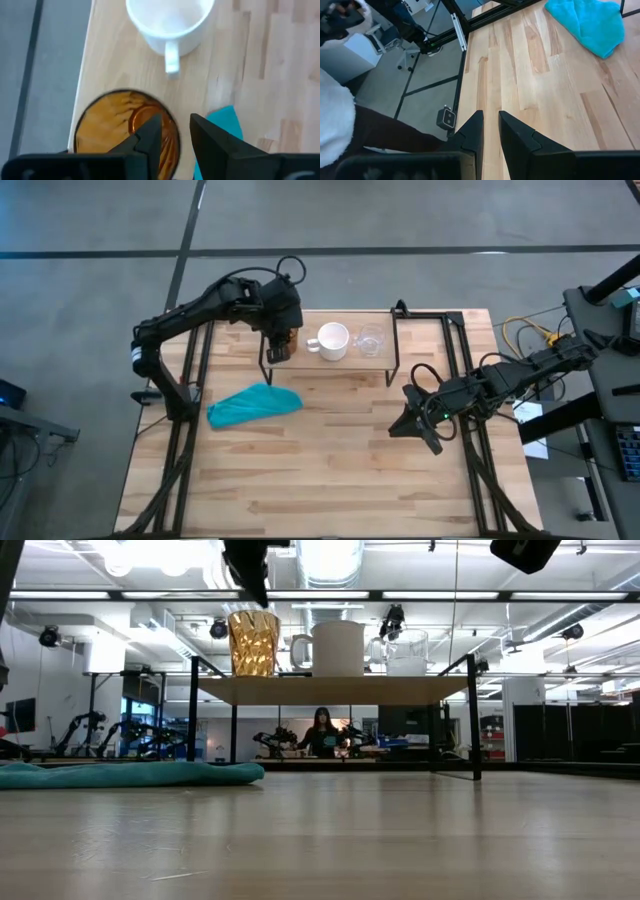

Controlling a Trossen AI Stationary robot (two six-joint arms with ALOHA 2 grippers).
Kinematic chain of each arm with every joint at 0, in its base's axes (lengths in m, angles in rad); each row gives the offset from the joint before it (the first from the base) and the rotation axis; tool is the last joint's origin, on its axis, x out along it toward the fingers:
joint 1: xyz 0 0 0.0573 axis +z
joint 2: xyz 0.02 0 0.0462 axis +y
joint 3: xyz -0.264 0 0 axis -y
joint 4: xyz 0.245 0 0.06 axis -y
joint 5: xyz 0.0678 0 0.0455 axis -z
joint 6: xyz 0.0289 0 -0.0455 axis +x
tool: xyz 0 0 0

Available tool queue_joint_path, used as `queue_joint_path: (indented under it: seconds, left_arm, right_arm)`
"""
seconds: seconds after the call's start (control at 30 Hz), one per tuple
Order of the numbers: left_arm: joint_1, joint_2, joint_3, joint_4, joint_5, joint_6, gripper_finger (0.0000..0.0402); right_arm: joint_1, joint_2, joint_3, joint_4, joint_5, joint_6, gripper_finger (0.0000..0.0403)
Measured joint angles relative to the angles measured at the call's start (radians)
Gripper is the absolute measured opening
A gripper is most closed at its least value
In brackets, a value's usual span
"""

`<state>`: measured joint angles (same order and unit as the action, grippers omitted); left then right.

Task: Stack small to large cups/mugs on shelf
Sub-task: Adjust the white mug on the shelf

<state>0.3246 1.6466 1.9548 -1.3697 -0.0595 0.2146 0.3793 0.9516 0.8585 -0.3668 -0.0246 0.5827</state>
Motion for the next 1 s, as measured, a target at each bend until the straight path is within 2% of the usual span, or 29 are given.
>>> queue_joint_path:
  seconds: [0.17, 0.37, 0.53, 0.67, 0.83, 1.0]
  left_arm:
    - [-0.044, 0.0, 0.07, 0.003, 0.012, -0.009, 0.0087]
    - [-0.114, -0.001, 0.098, 0.127, 0.141, -0.051, 0.0087]
    - [-0.159, 0.034, 0.096, 0.244, 0.147, -0.027, 0.0087]
    - [-0.182, 0.105, 0.094, 0.275, 0.136, -0.025, 0.0087]
    - [-0.191, 0.195, 0.093, 0.319, 0.133, -0.025, 0.0086]
    - [-0.193, 0.231, 0.094, 0.357, 0.133, -0.024, 0.0086]
  right_arm:
    - [0.0, 0.0, 0.0, 0.0, 0.0, 0.0, 0.0054]
    - [0.0, 0.0, 0.0, 0.0, 0.0, -0.004, 0.0054]
    - [0.0, 0.0, 0.0, 0.0, 0.0, -0.004, 0.0054]
    - [0.0, 0.0, 0.0, 0.001, 0.002, -0.005, 0.0054]
    - [0.0, 0.0, 0.0, 0.002, 0.053, -0.006, 0.0054]
    - [0.0, 0.0, 0.0, 0.002, 0.055, -0.006, 0.0054]
